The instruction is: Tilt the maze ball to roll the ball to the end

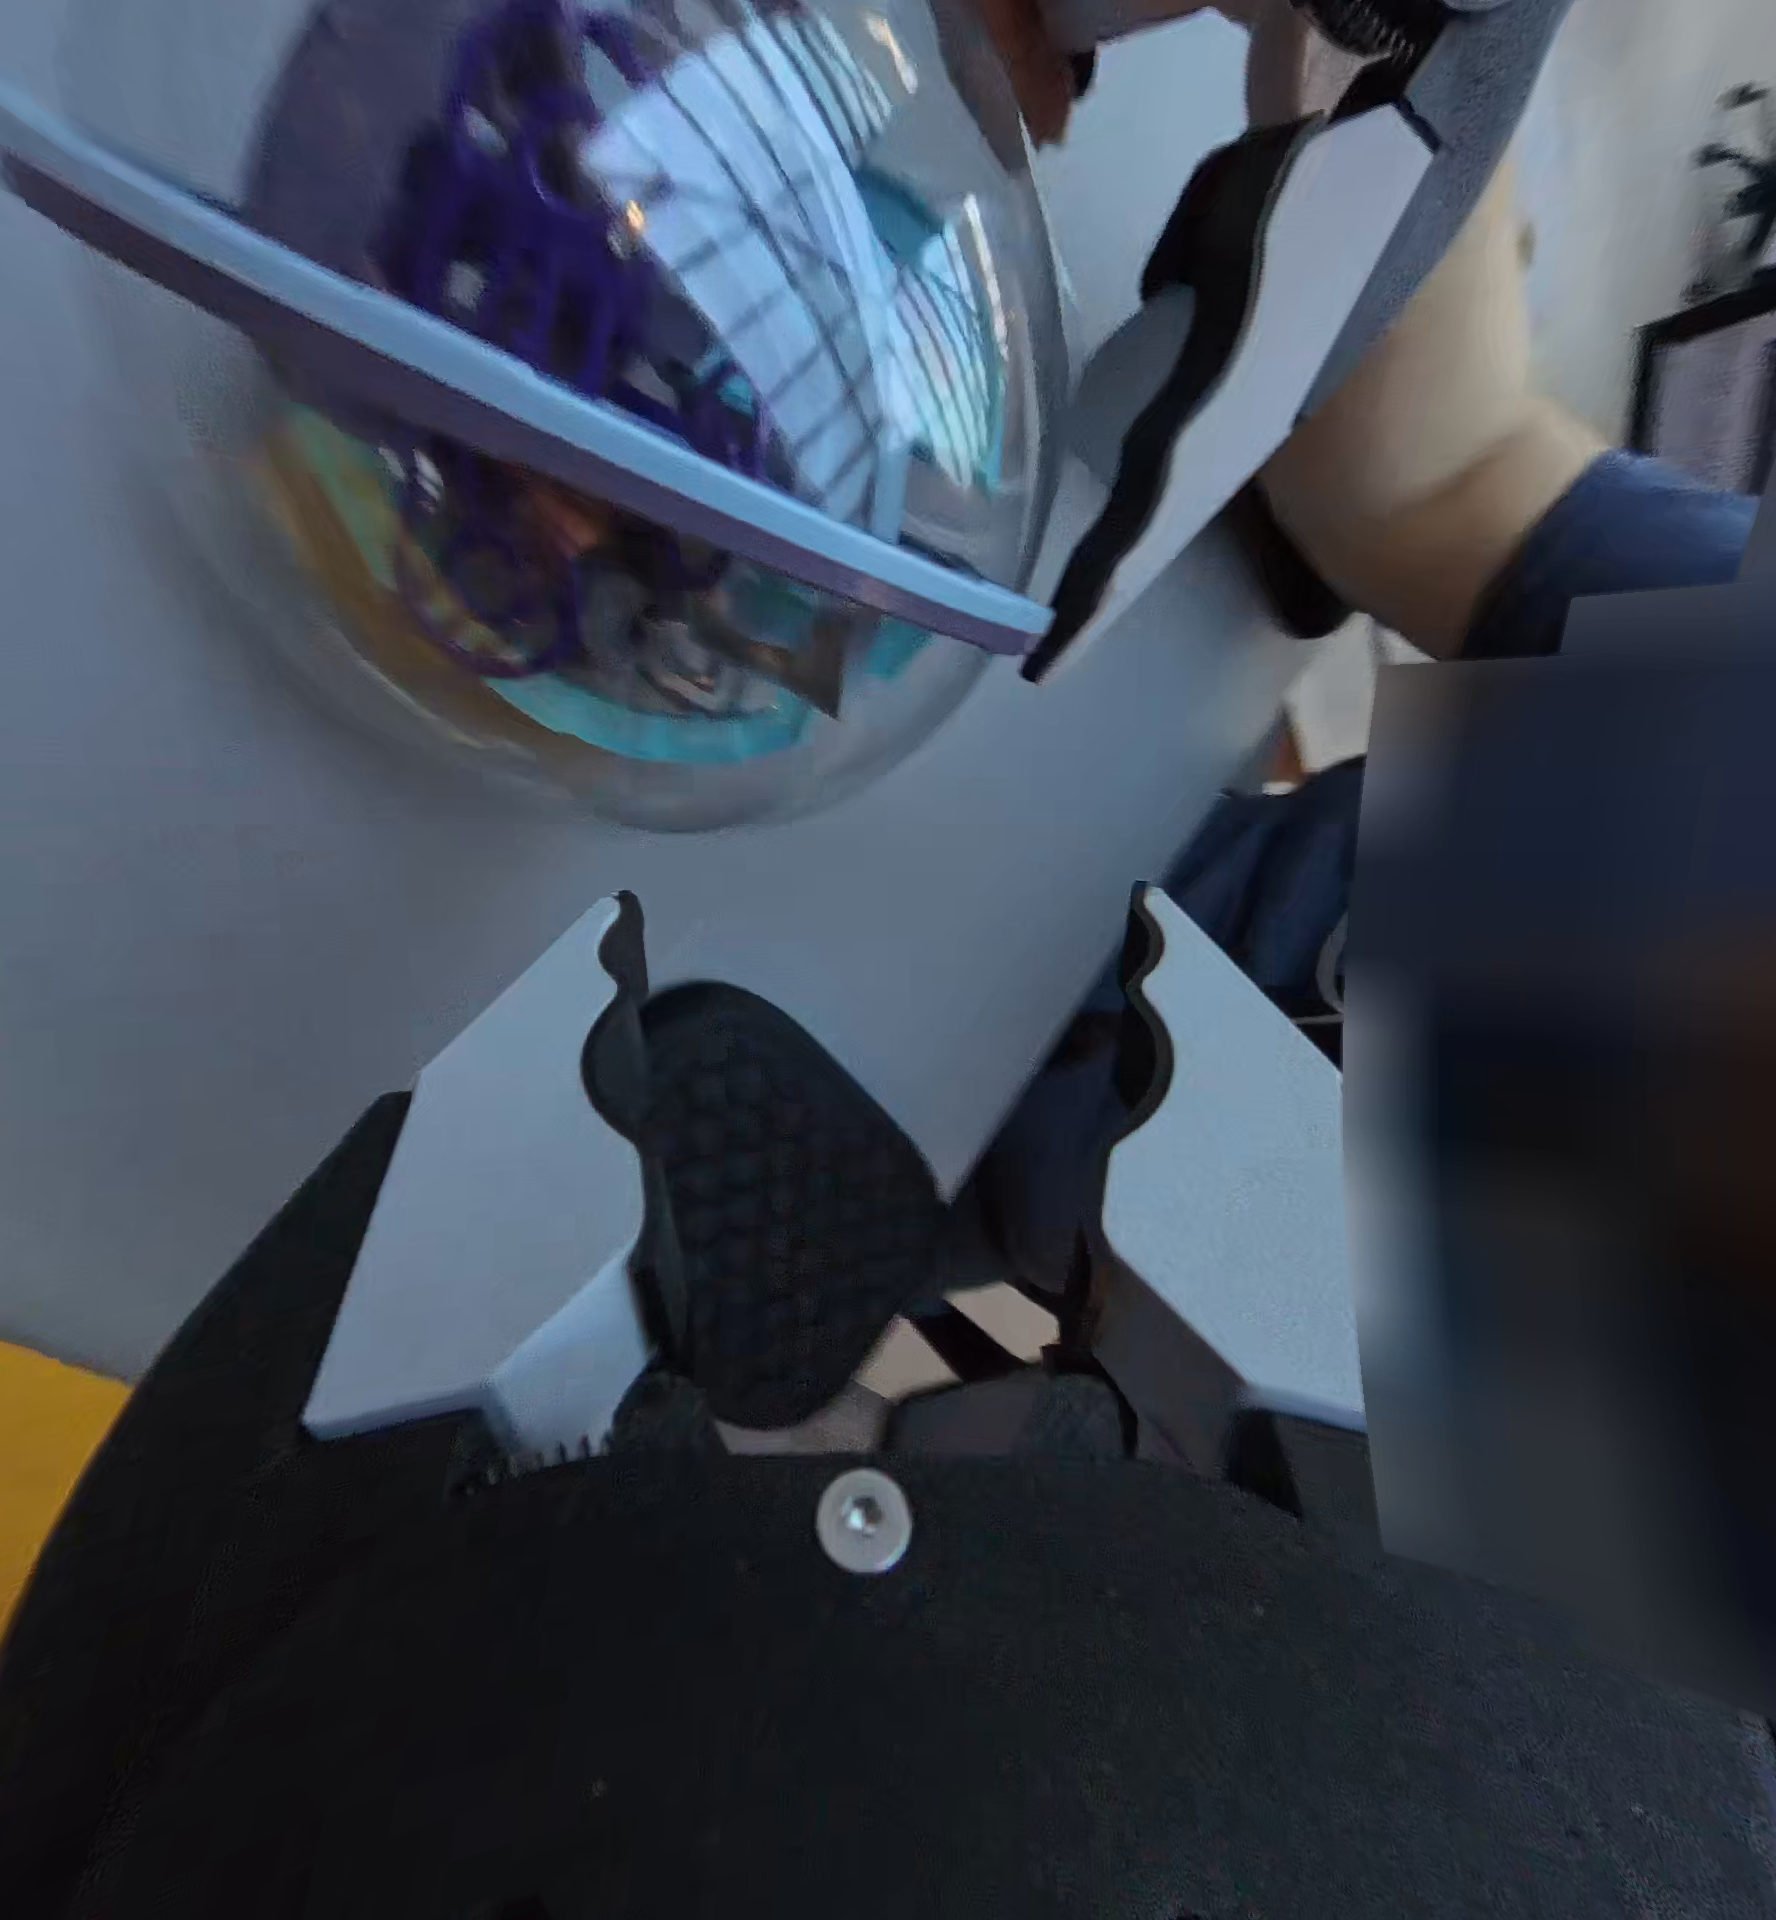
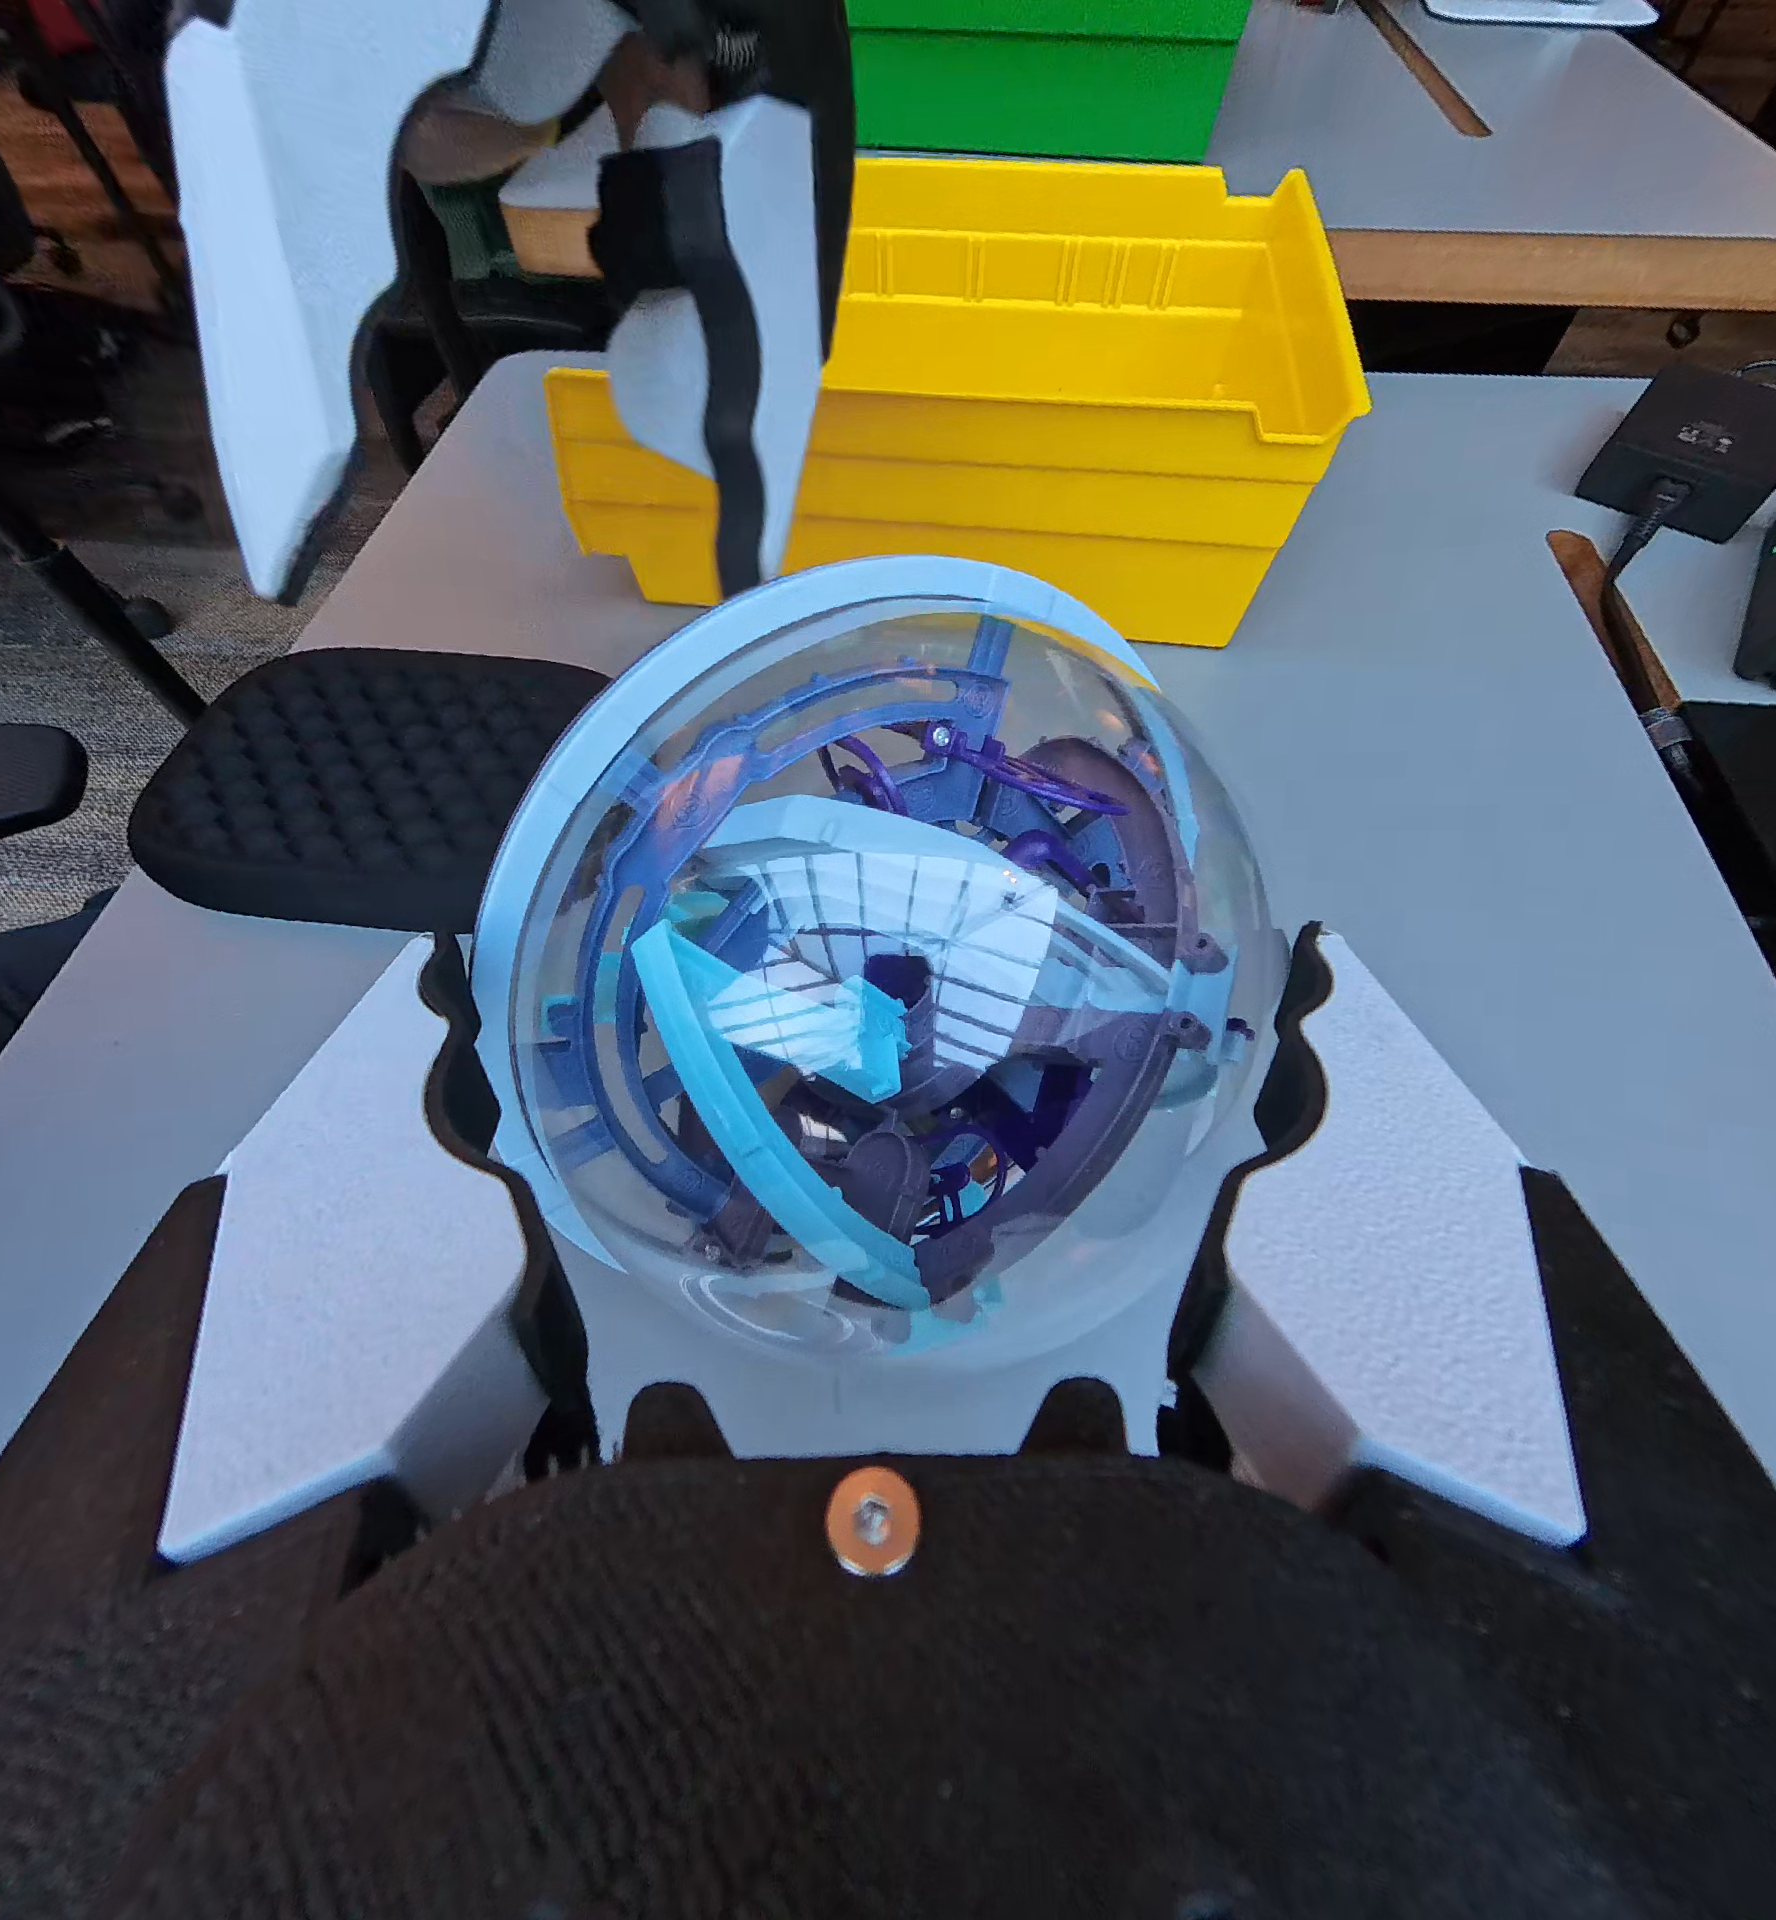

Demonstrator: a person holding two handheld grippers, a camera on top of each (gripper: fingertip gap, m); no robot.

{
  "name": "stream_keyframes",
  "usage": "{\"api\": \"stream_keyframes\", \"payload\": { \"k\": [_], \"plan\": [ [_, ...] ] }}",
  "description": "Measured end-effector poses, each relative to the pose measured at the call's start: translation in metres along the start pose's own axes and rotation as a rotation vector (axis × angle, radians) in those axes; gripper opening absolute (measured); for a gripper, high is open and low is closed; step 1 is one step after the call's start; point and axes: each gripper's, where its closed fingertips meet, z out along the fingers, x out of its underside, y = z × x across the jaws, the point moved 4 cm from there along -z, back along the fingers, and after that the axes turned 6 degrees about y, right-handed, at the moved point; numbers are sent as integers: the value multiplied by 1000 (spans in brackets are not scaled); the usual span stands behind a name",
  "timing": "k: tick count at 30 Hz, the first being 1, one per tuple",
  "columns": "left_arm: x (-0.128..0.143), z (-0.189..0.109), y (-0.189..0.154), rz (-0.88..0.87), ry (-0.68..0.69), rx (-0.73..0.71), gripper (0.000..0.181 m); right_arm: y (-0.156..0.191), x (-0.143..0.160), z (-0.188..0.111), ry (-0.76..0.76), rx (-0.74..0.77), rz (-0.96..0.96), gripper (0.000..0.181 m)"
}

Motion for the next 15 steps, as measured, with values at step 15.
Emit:
{"api": "stream_keyframes", "payload": {
  "k": [15],
  "plan": [
    [-9, 36, 23, 498, -849, -451, 150, -1, 7, -4, -57, -24, 33, 150]
  ]
}}
